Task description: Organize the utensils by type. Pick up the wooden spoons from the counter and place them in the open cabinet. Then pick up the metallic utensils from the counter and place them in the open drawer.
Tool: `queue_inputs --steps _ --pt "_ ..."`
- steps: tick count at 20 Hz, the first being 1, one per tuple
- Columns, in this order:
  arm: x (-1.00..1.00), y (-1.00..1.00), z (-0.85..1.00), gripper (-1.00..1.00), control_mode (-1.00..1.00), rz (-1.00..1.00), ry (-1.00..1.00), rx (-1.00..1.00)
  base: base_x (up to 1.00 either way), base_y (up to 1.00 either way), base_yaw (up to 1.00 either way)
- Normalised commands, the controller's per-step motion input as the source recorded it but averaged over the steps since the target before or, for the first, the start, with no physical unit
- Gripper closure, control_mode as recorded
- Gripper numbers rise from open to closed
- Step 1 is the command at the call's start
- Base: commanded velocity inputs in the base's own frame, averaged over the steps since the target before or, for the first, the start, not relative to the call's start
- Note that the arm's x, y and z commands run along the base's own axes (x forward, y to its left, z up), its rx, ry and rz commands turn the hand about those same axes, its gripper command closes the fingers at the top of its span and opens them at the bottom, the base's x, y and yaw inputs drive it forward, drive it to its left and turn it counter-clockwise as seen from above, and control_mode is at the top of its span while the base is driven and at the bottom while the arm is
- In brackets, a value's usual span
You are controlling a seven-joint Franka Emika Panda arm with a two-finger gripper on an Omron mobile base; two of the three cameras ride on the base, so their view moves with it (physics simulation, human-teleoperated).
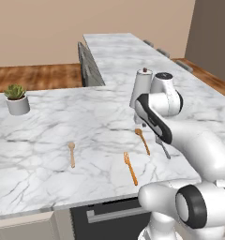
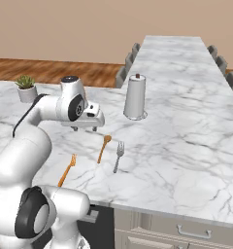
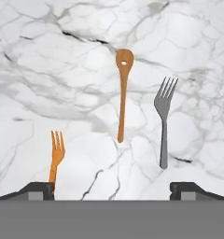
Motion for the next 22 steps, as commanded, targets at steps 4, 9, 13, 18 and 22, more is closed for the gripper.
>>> queue_inputs --steps 4,9,13,18,22 --pt "0.50 -0.07 -0.41 -1.00 -1.00 0.00 0.01 0.00 0.00 0.00 0.00" --pt "0.39 -0.07 -0.40 -1.00 -1.00 0.00 0.00 0.00 0.00 0.00 0.00" --pt "0.29 -0.09 -0.36 -1.00 -1.00 0.00 0.00 0.03 0.00 0.00 0.00" --pt "0.18 -0.12 -0.35 -1.00 -1.00 0.00 0.00 0.02 0.00 0.00 0.00" --pt "0.15 -0.10 -0.32 -1.00 -1.00 0.00 0.00 0.00 0.00 0.00 0.00"
